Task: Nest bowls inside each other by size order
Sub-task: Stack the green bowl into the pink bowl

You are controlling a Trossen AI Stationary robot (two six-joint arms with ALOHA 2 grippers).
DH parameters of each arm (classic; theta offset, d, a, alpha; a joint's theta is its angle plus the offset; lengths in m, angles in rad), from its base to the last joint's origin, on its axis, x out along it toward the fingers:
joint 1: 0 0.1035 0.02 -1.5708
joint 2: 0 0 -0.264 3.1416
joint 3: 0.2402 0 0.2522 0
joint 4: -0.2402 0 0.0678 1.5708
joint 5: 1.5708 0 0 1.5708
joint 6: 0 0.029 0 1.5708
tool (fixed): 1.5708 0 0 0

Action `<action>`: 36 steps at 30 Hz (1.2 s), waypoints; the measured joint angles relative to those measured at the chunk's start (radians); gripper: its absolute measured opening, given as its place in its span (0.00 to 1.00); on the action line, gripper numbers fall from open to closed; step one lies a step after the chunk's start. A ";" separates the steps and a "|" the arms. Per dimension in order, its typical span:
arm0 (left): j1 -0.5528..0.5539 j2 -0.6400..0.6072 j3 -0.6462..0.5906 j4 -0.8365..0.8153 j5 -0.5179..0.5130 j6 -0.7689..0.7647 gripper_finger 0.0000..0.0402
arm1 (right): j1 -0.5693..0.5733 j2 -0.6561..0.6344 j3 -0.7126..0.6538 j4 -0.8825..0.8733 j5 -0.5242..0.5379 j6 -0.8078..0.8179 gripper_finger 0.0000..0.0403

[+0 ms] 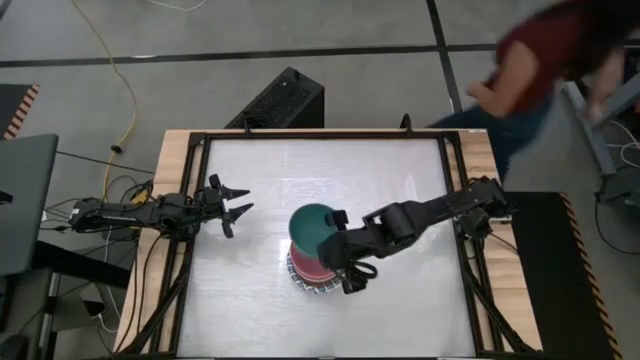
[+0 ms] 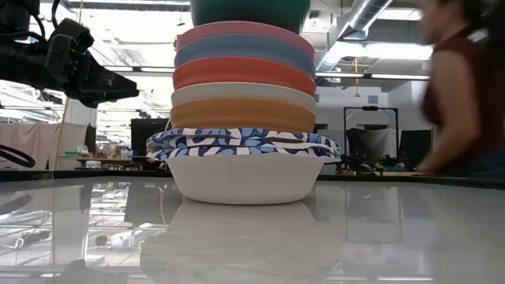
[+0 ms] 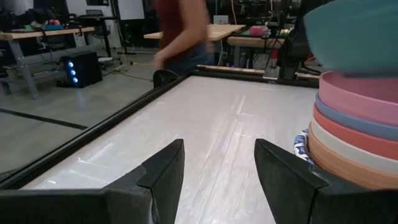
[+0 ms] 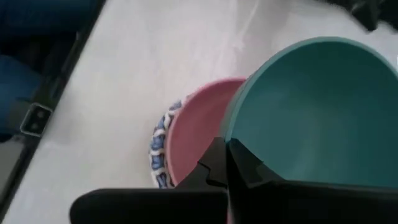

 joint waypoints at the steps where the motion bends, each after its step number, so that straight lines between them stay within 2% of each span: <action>1: 0.000 0.000 0.000 0.000 0.000 0.000 0.46 | -0.001 0.001 -0.001 -0.003 -0.013 -0.001 0.01; 10: 0.000 0.000 0.000 0.000 0.000 0.000 0.46 | 0.031 0.011 -0.010 0.019 -0.020 0.015 0.01; 21: 0.000 0.000 0.000 0.000 0.000 0.000 0.46 | 0.018 0.013 -0.204 0.130 -0.020 0.015 0.01; 29: 0.000 0.000 0.000 0.000 0.000 0.000 0.46 | 0.027 0.013 -0.210 0.172 -0.020 0.019 0.02; 36: 0.000 0.000 0.000 0.000 0.000 0.000 0.46 | 0.018 0.013 -0.210 0.203 -0.020 0.107 0.06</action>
